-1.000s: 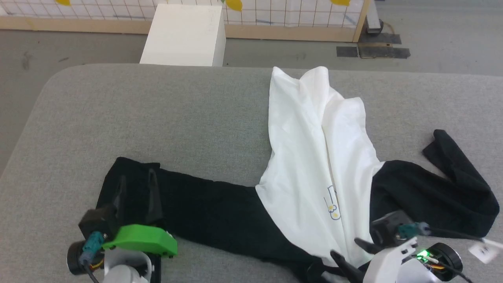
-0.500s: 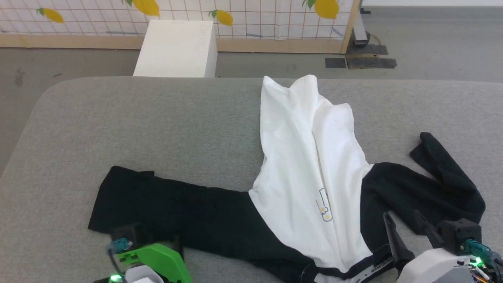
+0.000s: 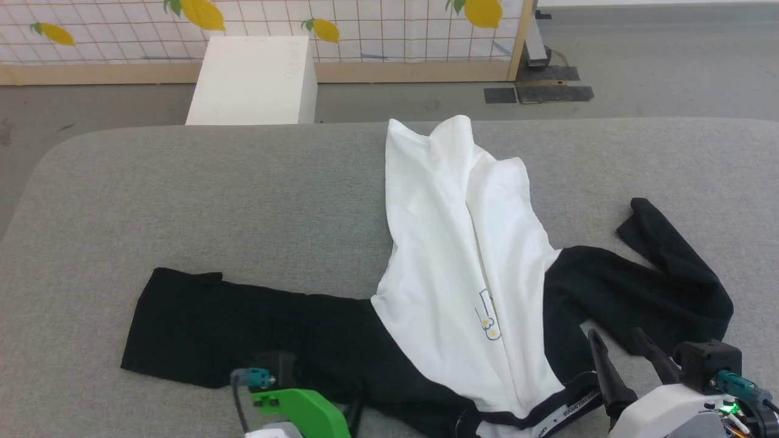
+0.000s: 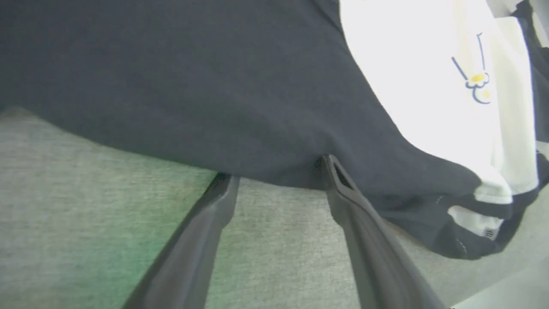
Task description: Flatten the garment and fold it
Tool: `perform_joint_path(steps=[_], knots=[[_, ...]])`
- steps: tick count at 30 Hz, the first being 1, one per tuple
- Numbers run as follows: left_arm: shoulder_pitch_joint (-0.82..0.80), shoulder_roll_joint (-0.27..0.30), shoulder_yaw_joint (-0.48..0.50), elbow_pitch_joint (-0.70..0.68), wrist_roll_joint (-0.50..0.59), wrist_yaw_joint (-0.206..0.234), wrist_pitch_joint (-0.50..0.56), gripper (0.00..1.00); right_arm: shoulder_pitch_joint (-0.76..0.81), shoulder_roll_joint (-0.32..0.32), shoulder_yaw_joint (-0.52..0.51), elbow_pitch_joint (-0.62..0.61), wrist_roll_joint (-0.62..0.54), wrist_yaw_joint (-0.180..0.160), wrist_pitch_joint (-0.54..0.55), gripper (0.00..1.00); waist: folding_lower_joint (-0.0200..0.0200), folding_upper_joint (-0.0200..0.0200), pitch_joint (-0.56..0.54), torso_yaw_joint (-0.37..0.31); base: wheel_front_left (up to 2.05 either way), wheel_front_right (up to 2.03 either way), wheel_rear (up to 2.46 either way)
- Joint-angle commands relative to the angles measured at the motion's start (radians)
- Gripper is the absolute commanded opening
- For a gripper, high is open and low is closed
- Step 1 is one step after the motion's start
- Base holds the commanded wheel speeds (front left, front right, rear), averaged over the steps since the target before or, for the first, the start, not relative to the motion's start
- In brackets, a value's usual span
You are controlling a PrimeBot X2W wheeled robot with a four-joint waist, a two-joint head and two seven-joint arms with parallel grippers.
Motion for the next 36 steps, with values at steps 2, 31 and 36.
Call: perform_joint_path(steps=[2, 31, 36], knots=[[-0.004, -0.002, -0.034, 0.012, -0.036, -0.002, 0.013, 1.0, -0.021, 0.002, 0.007, 0.004, 0.007, -0.001, -0.007, 1.0, 0.0, 0.0, 0.009, -0.012, 0.0, 0.0, 0.0], [-0.035, 0.121, 0.261, 0.03, -0.132, 0.149, -0.314, 0.0, -0.01, 0.002, 0.032, 0.028, 0.066, -0.001, 0.085, 1.0, 0.0, 0.0, 0.047, -0.02, 0.0, 0.0, 0.0], [-0.04, 0.112, 0.25, 0.049, -0.136, 0.136, -0.331, 0.0, -0.007, 0.002, 0.053, 0.061, 0.124, -0.001, 0.152, 1.0, 0.0, 0.0, 0.053, -0.015, 0.0, 0.0, 0.0]])
